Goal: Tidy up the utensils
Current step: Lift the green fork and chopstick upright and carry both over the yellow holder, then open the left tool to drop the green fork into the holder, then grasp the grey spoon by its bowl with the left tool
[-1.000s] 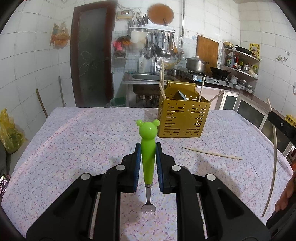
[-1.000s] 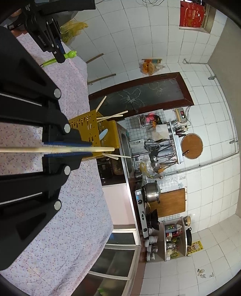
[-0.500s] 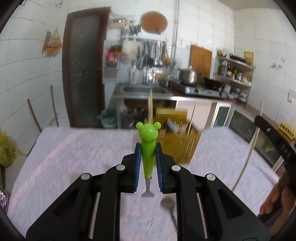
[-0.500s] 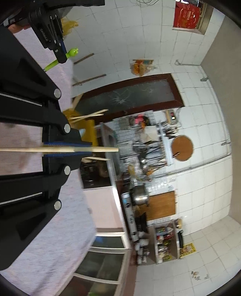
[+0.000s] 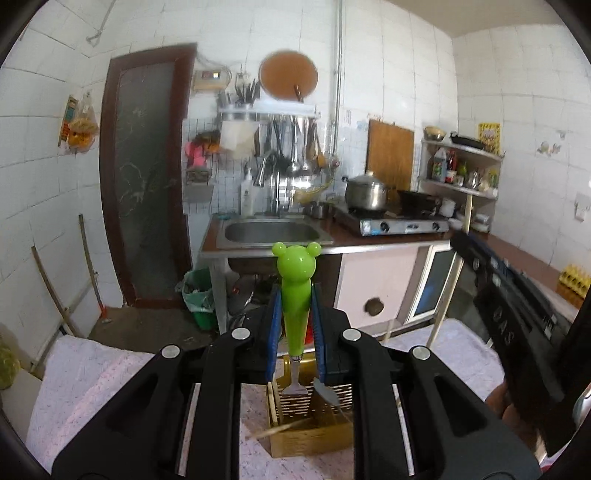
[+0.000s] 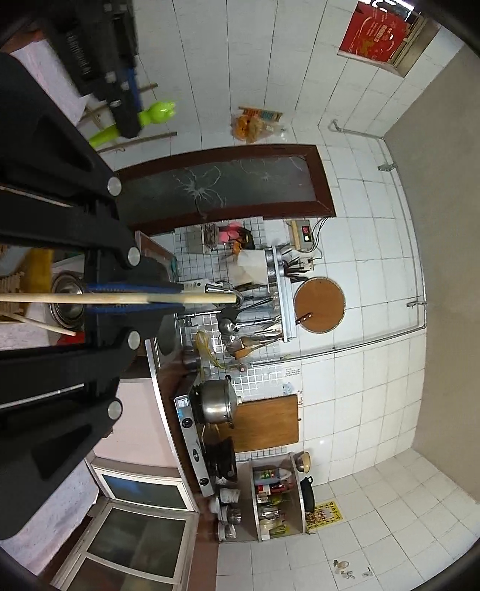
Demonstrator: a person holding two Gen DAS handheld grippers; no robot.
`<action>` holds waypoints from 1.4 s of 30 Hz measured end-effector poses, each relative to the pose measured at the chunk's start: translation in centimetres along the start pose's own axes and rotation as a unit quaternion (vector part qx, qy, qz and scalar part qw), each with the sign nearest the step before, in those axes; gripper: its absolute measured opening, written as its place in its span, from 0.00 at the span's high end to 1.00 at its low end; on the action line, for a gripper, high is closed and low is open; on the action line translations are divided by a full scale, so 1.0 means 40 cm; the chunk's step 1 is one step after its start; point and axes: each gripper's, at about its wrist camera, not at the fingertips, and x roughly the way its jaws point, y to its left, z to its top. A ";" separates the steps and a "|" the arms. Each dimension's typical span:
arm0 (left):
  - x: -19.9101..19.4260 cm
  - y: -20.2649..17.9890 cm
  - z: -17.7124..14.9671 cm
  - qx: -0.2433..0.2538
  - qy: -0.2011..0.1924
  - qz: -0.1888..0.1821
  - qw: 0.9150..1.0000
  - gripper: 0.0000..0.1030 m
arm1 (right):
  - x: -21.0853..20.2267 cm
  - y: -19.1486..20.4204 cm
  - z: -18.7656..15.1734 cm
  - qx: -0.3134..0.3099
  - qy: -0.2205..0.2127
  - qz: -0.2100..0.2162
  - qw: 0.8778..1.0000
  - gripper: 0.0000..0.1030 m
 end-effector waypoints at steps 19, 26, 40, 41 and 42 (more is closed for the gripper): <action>-0.012 0.071 -0.143 -0.043 0.062 0.037 0.996 0.18 | -0.099 -0.123 -0.137 -0.048 0.139 -0.007 0.989 0.36; -0.118 0.088 -0.248 -0.056 0.096 0.071 0.991 0.05 | -0.191 -0.165 -0.248 -0.066 0.234 0.018 0.970 0.30; -0.092 0.086 -0.572 -0.069 0.229 0.111 0.965 0.05 | -0.132 -0.107 -0.554 -0.119 0.405 0.087 0.902 0.30; -0.090 0.085 -0.583 -0.070 0.235 0.109 0.963 0.05 | -0.125 -0.099 -0.561 -0.123 0.412 0.087 0.899 0.31; -0.090 0.081 -0.589 -0.070 0.238 0.108 0.963 0.05 | -0.109 -0.095 -0.573 -0.125 0.427 0.090 0.891 0.33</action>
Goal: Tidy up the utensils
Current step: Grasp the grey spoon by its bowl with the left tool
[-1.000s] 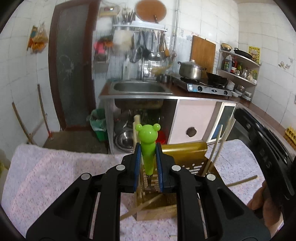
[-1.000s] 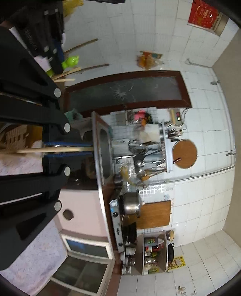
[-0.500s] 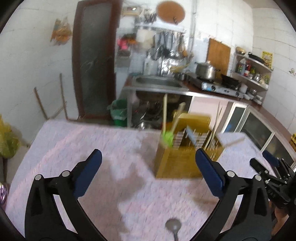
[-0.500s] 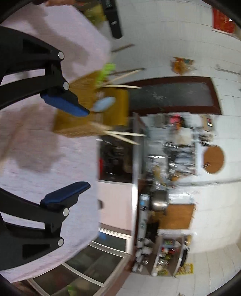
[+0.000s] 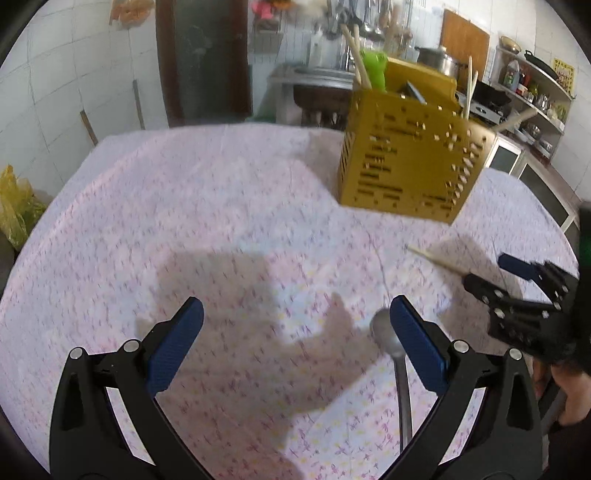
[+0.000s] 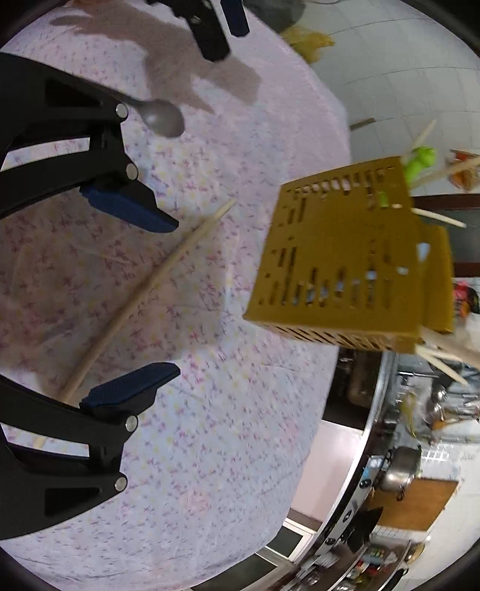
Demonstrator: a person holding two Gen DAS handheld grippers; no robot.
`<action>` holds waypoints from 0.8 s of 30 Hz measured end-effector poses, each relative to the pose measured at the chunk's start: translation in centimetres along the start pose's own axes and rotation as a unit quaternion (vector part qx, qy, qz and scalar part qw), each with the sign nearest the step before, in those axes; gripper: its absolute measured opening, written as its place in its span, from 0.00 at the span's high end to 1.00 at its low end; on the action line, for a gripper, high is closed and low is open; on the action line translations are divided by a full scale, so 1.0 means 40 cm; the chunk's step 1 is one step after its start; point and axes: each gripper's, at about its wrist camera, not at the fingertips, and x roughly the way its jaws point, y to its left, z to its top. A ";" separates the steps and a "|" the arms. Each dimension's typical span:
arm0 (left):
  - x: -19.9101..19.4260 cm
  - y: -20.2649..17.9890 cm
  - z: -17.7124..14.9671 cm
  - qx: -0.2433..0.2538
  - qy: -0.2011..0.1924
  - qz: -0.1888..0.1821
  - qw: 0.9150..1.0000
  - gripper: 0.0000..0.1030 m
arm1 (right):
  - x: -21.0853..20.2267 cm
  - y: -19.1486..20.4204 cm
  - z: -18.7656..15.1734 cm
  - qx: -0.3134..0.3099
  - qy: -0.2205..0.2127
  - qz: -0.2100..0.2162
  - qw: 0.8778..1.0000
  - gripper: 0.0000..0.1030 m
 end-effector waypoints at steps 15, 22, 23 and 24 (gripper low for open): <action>0.052 -0.123 -0.066 0.039 0.045 -0.016 0.998 0.06 | -0.093 -0.053 -0.092 0.101 0.010 -0.036 0.994 0.94; 0.084 -0.167 -0.069 0.055 0.051 -0.012 0.997 0.20 | -0.155 -0.073 -0.181 0.141 0.014 -0.033 0.989 0.94; 0.086 -0.169 -0.063 0.056 0.052 -0.013 0.997 0.26 | -0.153 -0.081 -0.174 0.145 0.014 -0.028 0.989 0.94; 0.089 -0.172 -0.056 0.055 0.054 -0.014 0.997 0.32 | -0.146 -0.086 -0.170 0.149 0.016 -0.025 0.988 0.93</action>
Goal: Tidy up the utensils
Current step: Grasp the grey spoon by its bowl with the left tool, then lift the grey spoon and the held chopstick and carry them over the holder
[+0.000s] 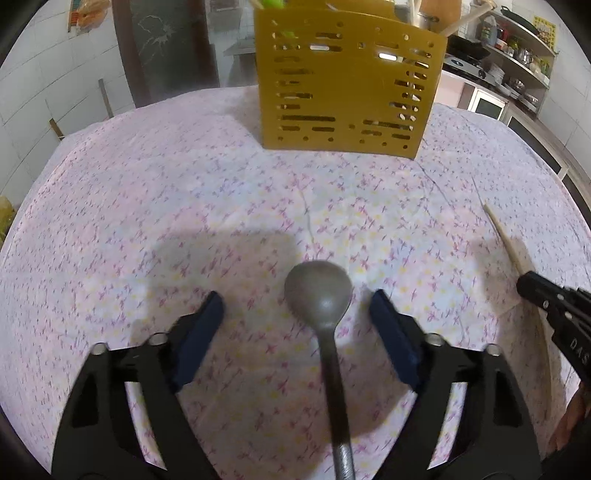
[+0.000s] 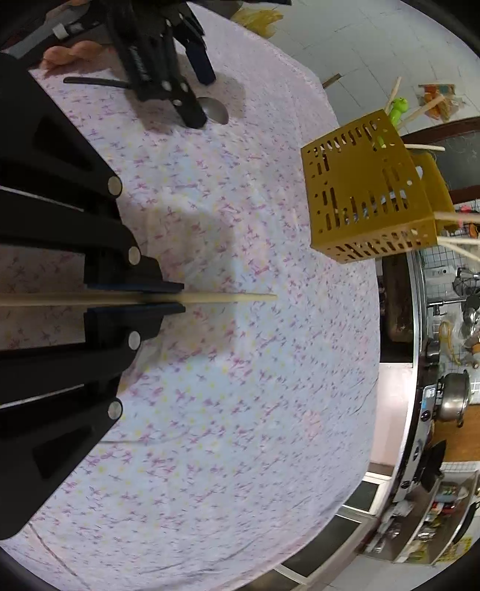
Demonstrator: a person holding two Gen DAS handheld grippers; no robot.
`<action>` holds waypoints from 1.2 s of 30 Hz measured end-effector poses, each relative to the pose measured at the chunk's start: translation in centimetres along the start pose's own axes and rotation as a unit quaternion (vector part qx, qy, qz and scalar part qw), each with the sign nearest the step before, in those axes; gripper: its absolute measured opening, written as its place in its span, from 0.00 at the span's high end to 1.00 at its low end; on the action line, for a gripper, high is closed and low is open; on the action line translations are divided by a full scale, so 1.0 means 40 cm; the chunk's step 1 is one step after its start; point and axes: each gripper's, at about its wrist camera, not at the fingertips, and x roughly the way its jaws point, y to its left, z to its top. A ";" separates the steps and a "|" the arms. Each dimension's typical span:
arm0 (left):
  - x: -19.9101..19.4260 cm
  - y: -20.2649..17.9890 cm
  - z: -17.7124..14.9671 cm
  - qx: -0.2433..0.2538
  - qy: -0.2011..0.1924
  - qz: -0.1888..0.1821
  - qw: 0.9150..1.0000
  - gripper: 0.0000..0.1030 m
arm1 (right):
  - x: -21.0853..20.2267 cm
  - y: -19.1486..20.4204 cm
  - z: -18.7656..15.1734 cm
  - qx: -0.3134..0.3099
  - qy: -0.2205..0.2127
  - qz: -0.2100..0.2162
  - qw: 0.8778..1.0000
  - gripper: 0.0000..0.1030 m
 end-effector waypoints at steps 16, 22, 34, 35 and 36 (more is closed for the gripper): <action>0.014 -0.005 0.043 0.021 0.020 -0.001 1.000 0.66 | 0.078 0.028 0.105 -0.016 0.018 -0.046 0.999 0.83; 0.002 0.004 0.034 0.023 0.004 0.007 1.000 0.66 | 0.047 0.014 0.064 0.004 0.000 -0.036 0.999 0.94; -0.156 0.013 0.003 0.037 -0.083 0.005 0.996 0.66 | -0.131 0.062 0.006 0.024 -0.106 -0.002 0.994 0.94; -0.177 0.017 0.001 0.038 -0.095 0.007 0.995 0.66 | -0.154 0.070 0.004 0.024 -0.122 0.000 0.992 0.94; -0.189 0.026 0.000 0.039 -0.103 0.008 0.994 0.66 | -0.175 0.078 0.005 0.024 -0.137 0.001 0.990 0.94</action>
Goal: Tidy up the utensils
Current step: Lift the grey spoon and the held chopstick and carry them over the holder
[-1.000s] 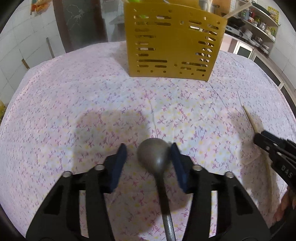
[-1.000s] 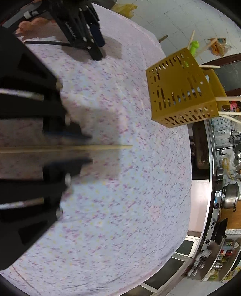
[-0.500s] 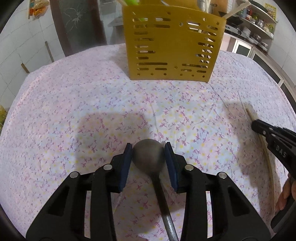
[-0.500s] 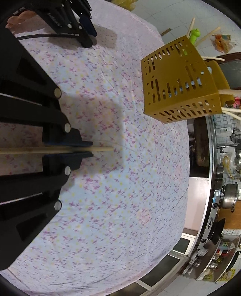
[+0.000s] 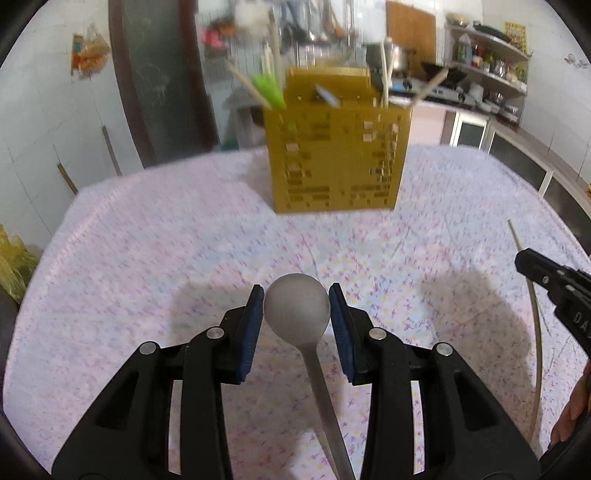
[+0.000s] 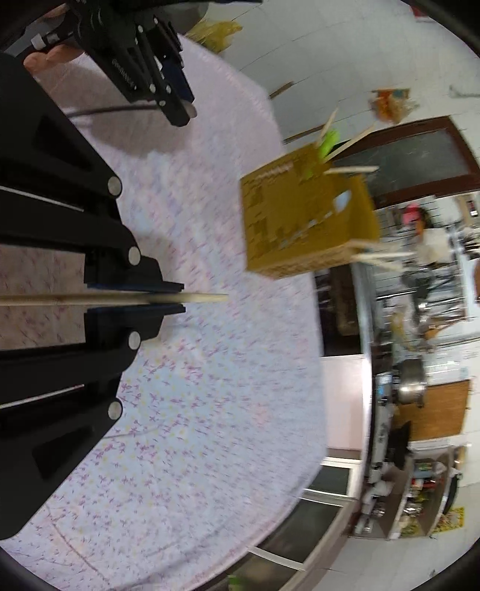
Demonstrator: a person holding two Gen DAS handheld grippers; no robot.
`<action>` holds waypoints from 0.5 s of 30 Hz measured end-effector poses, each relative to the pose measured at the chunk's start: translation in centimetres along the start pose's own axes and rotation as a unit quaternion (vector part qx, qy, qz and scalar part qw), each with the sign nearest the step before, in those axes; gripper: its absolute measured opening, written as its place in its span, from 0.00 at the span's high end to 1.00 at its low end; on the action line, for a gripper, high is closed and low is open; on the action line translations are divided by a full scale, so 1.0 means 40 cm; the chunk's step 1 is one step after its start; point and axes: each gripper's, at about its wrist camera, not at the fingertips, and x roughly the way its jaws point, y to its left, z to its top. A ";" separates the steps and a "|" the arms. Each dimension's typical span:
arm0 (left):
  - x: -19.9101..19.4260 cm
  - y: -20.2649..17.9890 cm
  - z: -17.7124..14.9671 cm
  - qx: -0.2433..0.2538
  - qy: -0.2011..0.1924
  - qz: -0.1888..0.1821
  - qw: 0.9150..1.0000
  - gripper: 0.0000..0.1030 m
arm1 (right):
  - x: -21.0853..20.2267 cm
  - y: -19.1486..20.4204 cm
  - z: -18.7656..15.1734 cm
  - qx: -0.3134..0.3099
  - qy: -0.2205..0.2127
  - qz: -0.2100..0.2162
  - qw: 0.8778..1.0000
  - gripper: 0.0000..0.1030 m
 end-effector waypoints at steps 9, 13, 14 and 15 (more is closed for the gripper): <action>-0.146 0.050 0.005 -0.005 -0.083 0.017 0.996 0.66 | -0.124 0.051 0.023 -0.017 -0.109 -0.003 0.994 0.94; -0.189 0.071 -0.005 -0.009 -0.102 0.017 0.995 0.66 | -0.155 0.058 0.016 -0.017 -0.146 -0.001 0.989 0.94; -0.199 0.077 -0.009 -0.008 -0.106 0.017 0.994 0.66 | -0.161 0.060 0.014 -0.018 -0.154 0.000 0.988 0.94; -0.204 0.081 -0.013 -0.008 -0.109 0.017 0.994 0.66 | -0.168 0.058 0.013 -0.019 -0.158 0.000 0.987 0.94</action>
